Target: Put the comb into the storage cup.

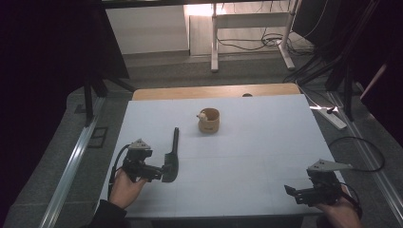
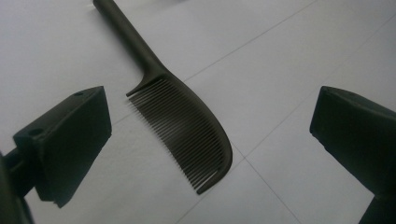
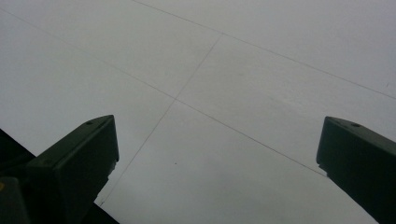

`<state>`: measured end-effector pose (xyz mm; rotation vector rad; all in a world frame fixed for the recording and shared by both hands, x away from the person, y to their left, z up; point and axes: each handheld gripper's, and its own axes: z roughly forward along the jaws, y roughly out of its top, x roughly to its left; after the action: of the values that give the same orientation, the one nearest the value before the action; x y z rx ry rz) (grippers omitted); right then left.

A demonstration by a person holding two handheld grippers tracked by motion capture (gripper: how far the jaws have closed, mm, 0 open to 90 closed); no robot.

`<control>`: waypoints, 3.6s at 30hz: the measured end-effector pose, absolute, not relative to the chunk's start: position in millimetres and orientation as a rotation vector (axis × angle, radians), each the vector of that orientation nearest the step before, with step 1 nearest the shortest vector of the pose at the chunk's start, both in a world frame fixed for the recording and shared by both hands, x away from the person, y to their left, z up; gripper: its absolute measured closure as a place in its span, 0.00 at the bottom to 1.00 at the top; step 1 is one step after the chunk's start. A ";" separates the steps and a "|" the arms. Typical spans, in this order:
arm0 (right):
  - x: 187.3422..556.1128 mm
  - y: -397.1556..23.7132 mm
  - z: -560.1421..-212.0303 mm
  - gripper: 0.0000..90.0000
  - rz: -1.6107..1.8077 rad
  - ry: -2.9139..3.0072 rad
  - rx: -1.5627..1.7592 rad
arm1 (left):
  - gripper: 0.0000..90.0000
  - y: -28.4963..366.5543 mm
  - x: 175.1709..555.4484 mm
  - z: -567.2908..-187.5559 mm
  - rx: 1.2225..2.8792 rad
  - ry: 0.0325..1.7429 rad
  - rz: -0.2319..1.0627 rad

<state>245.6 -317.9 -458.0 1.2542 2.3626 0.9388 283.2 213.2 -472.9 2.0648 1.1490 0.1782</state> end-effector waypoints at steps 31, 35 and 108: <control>246.2 -317.0 -458.5 0.00 0.928 2.376 1.249 | 0.00 194.2 335.9 -475.2 2.117 1.131 0.143; 246.3 -317.0 -458.6 0.00 0.928 2.378 1.249 | 0.00 191.8 341.9 -475.8 2.117 1.135 0.135; 247.7 -315.1 -459.9 0.00 0.890 2.400 1.251 | 0.98 157.6 411.4 -498.1 2.287 1.121 0.121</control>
<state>247.7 -315.1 -459.9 1.2513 2.4002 0.8899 411.4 157.6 -498.1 2.2871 1.1208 0.1206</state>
